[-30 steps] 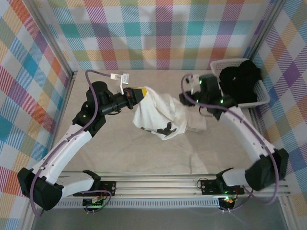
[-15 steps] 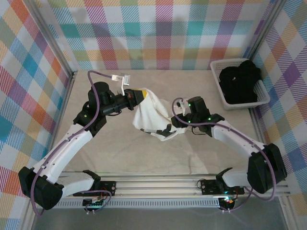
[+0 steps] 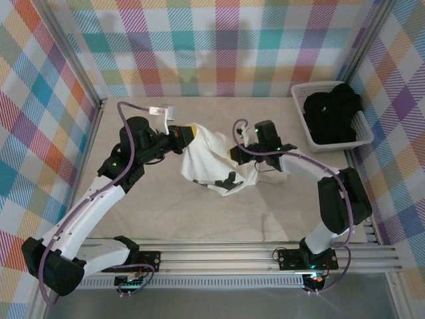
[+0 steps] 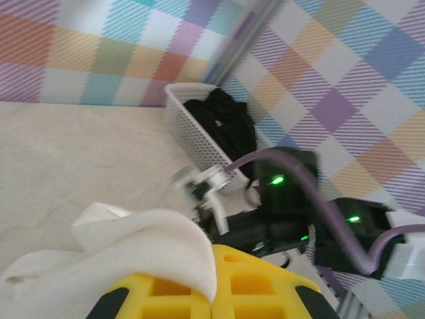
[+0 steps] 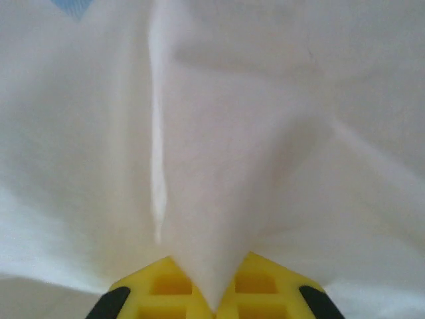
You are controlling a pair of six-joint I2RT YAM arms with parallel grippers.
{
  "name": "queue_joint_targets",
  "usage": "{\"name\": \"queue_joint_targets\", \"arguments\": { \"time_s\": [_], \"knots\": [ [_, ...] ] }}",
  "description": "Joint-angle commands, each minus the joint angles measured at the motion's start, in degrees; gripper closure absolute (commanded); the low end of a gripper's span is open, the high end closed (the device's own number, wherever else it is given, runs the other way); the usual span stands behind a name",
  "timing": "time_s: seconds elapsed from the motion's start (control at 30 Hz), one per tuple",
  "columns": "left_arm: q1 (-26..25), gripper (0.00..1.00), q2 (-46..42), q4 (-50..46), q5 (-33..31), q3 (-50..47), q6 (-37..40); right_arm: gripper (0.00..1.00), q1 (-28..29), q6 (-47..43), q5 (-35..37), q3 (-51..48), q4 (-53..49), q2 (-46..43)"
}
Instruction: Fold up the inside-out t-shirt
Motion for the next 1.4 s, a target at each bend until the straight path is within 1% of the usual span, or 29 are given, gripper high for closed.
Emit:
{"name": "queue_joint_targets", "arguments": {
  "time_s": [0.0,0.07,0.13,0.27,0.33,0.37,0.4,0.53,0.57,0.63,0.7,0.73,0.8,0.83,0.93,0.97,1.03,1.07,1.1,1.17,1.23,1.27,1.37],
  "knots": [
    [0.61,1.0,-3.38,-3.52,-10.6,-0.12,2.22,0.99,-6.05,4.78,-10.11,4.14,0.39,-12.18],
    [1.0,1.0,-5.18,-2.25,-12.98,-1.47,2.77,0.99,-7.77,6.49,-14.11,6.98,-0.98,-17.51],
    [1.03,1.0,-6.99,-0.26,-14.16,-2.7,2.41,0.98,-8.08,6.6,-18.06,11.74,-4.24,-20.68],
    [1.01,1.0,-8.93,1.18,-13.17,-3.13,0.59,0.97,-8.67,7.39,-22.52,19.82,-8.6,-22.8],
    [1.02,1.0,-10.27,0.49,-14.61,-3.06,0.45,0.97,-9.15,7.06,-23.53,23.65,-10.93,-22.75],
    [1.02,1.0,-10.89,-0.05,-16.13,-3.19,0.53,0.97,-9.33,6.89,-23.75,24.77,-11.77,-22.73],
    [1.06,1.0,-11.66,-0.94,-18.98,-3.35,0.42,0.97,-9.57,6.65,-23.99,25.54,-12.47,-22.62],
    [1.29,1.0,-12.22,-8.74,-33.41,-3.39,-0.71,0.97,-10.78,7.06,-25.38,24.26,-13.4,-21.15],
    [1.32,1.0,-11.65,-12.0,-35.76,-3.54,-0.31,0.97,-10.84,7.61,-26.11,23.39,-12.81,-20.59],
    [1.61,1.0,-9.24,-15.15,-38.96,-4.04,0.44,0.97,-10.85,9.96,-29.15,20.78,-9.78,-19.2],
    [1.71,1.0,-6.08,-17.06,-39.79,-4.53,0.83,0.98,-10.78,13.78,-31.9,18.06,-5.09,-17.74],
    [1.72,1.0,-4.06,-17.33,-39.32,-4.71,1.03,0.98,-10.66,15.69,-32.89,16.73,-2.64,-16.94],
    [1.72,0.95,-0.38,-17.49,-37.55,-4.65,1.64,0.99,-9.95,17.94,-33.56,14.28,0.19,-15.74],
    [1.74,0.91,1.76,-17.81,-36.38,-4.16,1.85,0.99,-9.35,18.84,-33.6,12.89,1.75,-15.17],
    [1.63,0.74,6.95,-20.14,-34.21,-2.51,1.68,0.99,-7.98,22.15,-34.25,9.33,6.04,-13.02],
    [1.41,0.67,7.54,-20.78,-34.02,-2.68,0.97,1.0,-7.78,22.88,-34.19,8.36,6.96,-12.36],
    [-0.43,0.55,5.96,-18.99,-32.72,-5.3,-0.02,1.0,-7.68,23.62,-33.79,6.5,8.23,-11.72],
    [-1.76,0.5,3.97,-16.32,-30.49,-7.97,-0.42,1.0,-7.69,23.51,-33.67,5.92,8.25,-11.46],
    [-2.62,0.45,2.02,-13.27,-26.75,-10.29,-1.0,1.0,-7.71,23.32,-33.6,5.64,8.0,-11.25],
    [-3.59,0.4,-0.96,-3.66,-15.02,-15.76,-3.84,1.0,-7.7,22.44,-33.33,5.38,7.13,-10.83],
    [-4.66,0.38,-0.73,4.61,-5.6,-19.11,-5.43,1.0,-7.69,21.58,-33.03,5.31,6.07,-10.6],
    [-5.4,0.38,0.52,6.79,-2.81,-19.47,-5.45,1.0,-7.68,21.42,-32.9,5.23,5.8,-10.47],
    [-6.68,0.37,5.7,8.59,3.4,-17.61,-3.23,1.0,-7.73,20.99,-32.61,5.51,5.25,-10.2]
  ]
}}
